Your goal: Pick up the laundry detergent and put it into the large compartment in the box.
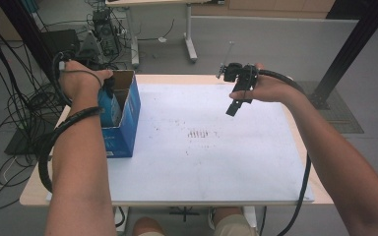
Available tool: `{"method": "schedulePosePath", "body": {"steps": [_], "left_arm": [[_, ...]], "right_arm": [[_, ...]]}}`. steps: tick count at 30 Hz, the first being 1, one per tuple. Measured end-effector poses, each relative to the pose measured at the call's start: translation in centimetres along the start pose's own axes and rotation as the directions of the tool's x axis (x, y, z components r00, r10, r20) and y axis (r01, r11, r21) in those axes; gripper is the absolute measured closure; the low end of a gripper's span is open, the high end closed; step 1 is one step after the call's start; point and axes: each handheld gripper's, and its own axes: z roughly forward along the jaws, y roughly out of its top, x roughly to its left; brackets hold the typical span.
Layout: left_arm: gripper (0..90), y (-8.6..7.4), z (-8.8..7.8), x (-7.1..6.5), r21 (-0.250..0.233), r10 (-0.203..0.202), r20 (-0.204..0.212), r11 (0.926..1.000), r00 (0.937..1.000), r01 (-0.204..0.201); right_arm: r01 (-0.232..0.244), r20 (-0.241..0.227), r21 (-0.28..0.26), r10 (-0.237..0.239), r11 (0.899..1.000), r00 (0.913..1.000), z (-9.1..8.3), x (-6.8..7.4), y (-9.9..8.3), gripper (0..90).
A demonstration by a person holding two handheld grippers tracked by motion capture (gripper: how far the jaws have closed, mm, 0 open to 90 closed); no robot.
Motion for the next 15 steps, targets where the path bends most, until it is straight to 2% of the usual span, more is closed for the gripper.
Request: {"method": "schedulePosePath", "body": {"steps": [8,15], "left_arm": [[37.1,0.1,2.4,-0.4,0.029,0.000,0.000,0.9996,1.0000,0.000],[37.1,0.0,3.8,-0.4,0.038,-0.001,-0.005,0.9993,1.0000,0.001]], "right_arm": [[-0.009,-0.006,0.003,0.009,1.000,0.9999,0.6,-0.2,-0.1,9.0],[-0.009,-0.008,0.003,0.009,1.000,0.9999,0.8,-0.4,-0.1,9.0]]}}
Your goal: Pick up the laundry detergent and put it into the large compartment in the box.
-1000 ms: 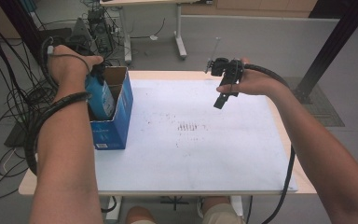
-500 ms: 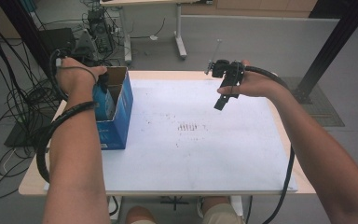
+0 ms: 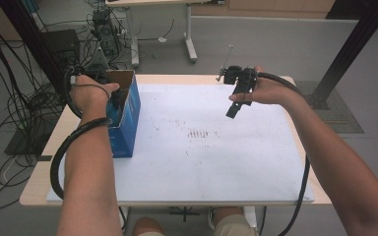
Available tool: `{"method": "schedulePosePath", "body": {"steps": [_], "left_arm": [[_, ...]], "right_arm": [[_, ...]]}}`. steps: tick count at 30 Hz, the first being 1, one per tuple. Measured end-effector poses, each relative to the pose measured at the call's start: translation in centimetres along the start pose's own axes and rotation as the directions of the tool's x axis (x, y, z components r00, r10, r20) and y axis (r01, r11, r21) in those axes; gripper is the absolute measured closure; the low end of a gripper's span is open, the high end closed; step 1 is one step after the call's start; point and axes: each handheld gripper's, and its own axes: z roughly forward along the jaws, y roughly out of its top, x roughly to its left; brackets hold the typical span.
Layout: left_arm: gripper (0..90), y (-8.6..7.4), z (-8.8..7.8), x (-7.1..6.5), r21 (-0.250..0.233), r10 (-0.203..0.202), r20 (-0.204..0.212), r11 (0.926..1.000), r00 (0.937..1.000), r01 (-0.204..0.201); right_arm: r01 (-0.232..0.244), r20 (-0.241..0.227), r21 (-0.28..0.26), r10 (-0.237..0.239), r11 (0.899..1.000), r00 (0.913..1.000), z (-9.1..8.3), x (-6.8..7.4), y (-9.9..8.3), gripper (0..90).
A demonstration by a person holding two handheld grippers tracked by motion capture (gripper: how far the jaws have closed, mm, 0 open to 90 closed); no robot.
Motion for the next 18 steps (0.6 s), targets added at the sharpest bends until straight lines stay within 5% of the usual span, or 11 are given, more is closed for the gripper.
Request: {"method": "schedulePosePath", "body": {"steps": [18], "left_arm": [[37.1,-0.1,2.2,0.0,0.013,0.017,-0.005,0.9998,0.9999,-0.017]], "right_arm": [[-0.011,-0.003,0.009,0.011,1.000,0.9999,0.4,-0.2,0.1,9.0]]}}
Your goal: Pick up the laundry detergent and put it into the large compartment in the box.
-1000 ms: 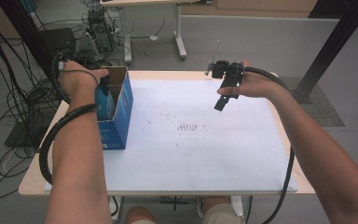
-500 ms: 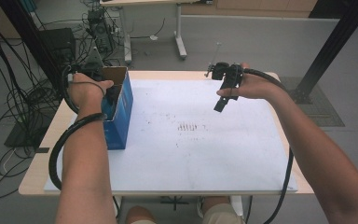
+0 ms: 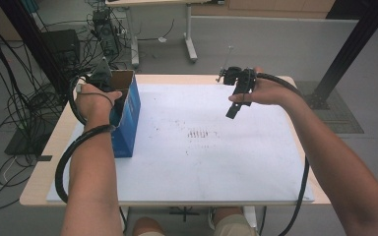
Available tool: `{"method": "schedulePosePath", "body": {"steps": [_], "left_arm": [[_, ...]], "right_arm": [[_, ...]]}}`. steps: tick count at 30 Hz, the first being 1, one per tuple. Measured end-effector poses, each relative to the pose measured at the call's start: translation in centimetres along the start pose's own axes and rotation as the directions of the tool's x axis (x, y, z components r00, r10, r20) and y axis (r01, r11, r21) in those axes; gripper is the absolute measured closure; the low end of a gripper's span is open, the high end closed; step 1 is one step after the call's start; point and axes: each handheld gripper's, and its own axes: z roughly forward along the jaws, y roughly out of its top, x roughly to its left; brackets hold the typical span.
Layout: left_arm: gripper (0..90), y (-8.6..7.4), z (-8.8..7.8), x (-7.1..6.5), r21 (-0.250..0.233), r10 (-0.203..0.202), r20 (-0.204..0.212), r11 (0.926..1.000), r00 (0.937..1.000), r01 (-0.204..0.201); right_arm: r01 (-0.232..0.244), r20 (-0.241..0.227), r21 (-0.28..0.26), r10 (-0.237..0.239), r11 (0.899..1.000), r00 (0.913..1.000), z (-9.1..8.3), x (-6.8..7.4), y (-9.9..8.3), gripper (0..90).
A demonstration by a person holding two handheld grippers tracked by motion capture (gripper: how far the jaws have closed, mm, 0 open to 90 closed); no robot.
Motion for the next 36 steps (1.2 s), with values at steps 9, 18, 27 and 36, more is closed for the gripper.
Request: {"method": "schedulePosePath", "body": {"steps": [9,18,27,36], "left_arm": [[37.0,-0.24,0.07,0.30,-0.005,0.008,0.007,1.0000,0.9999,-0.008],[36.9,-0.45,0.14,0.35,-0.012,0.007,0.009,0.9999,0.9999,-0.007],[36.9,-0.48,0.18,0.51,-0.015,0.009,0.011,0.9999,0.9999,-0.009],[36.9,-0.48,0.20,0.50,-0.015,0.010,0.011,0.9998,0.9999,-0.009]], "right_arm": [[0.008,-0.002,0.004,-0.008,1.000,1.0000,0.21,0.18,0.45,9.0],[0.009,0.004,0.006,-0.009,1.000,0.9999,0.25,0.37,0.64,8.7],[0.012,0.007,0.007,-0.012,1.000,0.9999,0.27,0.45,0.73,8.8],[0.013,0.004,0.005,-0.013,1.000,0.9999,0.35,0.44,0.83,8.7]]}}
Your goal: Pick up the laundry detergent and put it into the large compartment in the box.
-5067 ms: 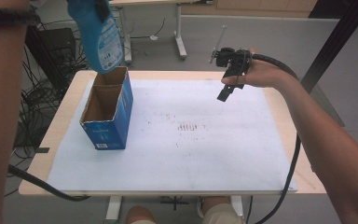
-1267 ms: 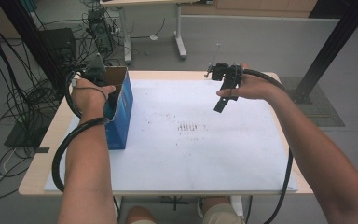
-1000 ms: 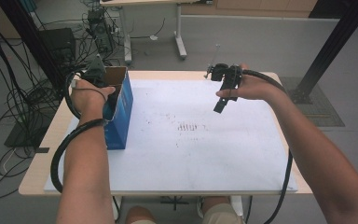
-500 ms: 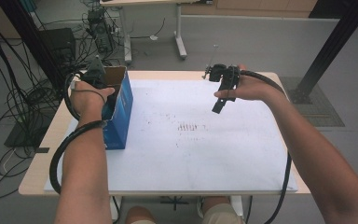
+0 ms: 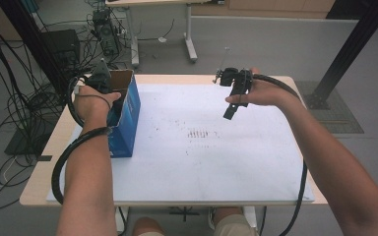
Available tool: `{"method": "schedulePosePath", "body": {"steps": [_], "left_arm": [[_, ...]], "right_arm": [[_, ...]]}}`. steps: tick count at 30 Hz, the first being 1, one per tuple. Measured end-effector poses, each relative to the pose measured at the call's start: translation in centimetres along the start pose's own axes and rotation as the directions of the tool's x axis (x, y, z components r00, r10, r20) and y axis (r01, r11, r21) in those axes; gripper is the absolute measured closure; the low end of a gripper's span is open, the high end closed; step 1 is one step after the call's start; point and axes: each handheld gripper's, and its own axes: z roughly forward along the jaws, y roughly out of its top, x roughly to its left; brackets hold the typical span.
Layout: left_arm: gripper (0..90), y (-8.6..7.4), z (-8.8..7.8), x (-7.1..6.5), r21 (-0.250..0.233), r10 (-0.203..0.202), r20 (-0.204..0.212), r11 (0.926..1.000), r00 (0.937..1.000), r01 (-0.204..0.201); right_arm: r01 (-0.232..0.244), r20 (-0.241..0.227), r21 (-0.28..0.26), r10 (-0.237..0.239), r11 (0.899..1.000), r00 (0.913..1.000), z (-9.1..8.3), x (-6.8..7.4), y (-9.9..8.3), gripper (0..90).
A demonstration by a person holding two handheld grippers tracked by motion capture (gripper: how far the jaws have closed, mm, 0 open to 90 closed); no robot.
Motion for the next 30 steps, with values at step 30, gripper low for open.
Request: {"method": "schedulePosePath", "body": {"steps": [30], "left_arm": [[37.0,-0.30,0.00,0.02,-0.009,0.009,0.001,0.9999,1.0000,-0.009]], "right_arm": [[-0.001,0.007,-0.003,0.001,1.000,1.0000,-0.39,0.26,-0.16,8.8]]}}
